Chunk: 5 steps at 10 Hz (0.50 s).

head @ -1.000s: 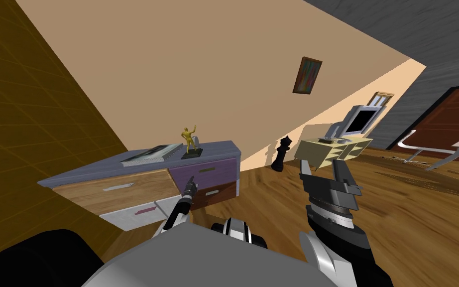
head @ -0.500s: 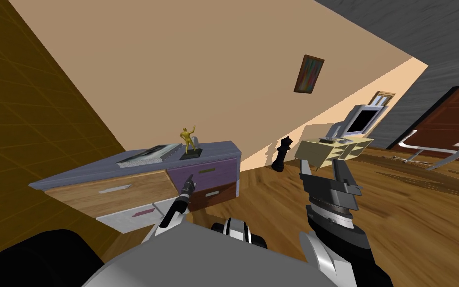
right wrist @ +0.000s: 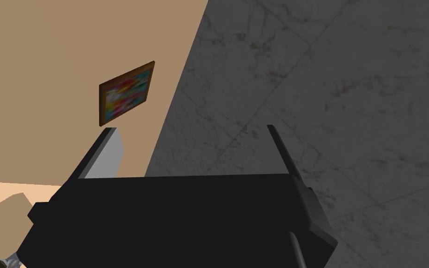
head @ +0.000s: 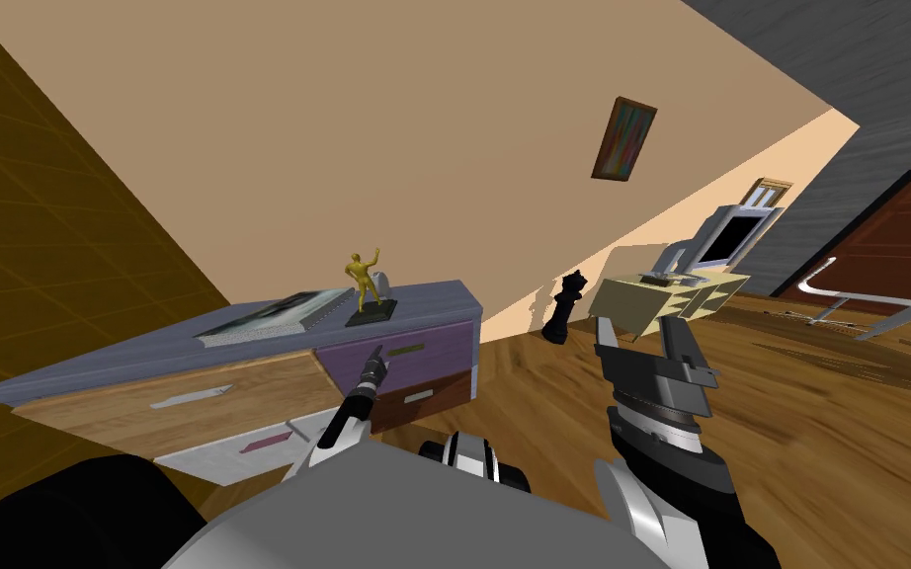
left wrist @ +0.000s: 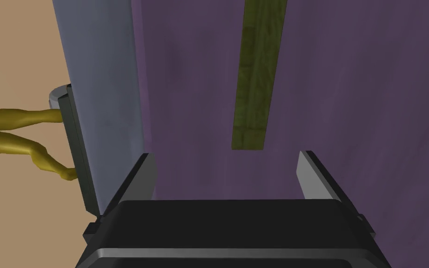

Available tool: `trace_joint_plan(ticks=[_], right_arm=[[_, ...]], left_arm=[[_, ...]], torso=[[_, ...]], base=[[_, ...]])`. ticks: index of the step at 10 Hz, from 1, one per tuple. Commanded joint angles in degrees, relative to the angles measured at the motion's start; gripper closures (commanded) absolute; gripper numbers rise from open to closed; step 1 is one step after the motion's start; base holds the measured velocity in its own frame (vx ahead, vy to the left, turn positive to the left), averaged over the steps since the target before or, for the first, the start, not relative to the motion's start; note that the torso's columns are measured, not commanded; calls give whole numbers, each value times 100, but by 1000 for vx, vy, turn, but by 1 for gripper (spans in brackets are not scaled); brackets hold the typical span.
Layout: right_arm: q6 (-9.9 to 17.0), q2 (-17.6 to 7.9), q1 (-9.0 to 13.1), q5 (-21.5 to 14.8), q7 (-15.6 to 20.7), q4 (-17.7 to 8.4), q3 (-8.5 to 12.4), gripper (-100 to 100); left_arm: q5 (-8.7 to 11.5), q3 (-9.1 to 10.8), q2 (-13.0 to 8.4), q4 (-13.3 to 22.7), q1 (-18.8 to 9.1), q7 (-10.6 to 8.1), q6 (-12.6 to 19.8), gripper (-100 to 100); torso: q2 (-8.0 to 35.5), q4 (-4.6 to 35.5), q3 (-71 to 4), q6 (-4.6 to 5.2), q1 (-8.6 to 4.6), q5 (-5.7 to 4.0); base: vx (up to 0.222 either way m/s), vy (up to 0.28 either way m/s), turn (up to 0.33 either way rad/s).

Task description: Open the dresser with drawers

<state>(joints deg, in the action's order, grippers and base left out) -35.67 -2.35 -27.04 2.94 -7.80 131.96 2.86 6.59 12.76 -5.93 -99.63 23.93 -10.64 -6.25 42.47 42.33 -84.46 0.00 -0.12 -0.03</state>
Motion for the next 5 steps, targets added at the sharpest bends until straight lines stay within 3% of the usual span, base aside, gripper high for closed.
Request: trace_joint_plan(ticks=[1,3,5], right_arm=[[0,0,1,0,0,0,0,0],[0,0,2,0,0,0,-1,0],[0,0,1,0,0,0,0,0]], left_arm=[[0,12,352,-52,-2,0,36,-100],[2,17,610,-75,1,-2,45,-100],[6,43,539,-120,-10,-5,105,-100]], torso=[[12,4,8,0,1,0],[-3,0,0,0,10,3],[-22,-6,-13,0,14,3]], base=[[13,4,-1],[0,0,0],[48,21,-9]])
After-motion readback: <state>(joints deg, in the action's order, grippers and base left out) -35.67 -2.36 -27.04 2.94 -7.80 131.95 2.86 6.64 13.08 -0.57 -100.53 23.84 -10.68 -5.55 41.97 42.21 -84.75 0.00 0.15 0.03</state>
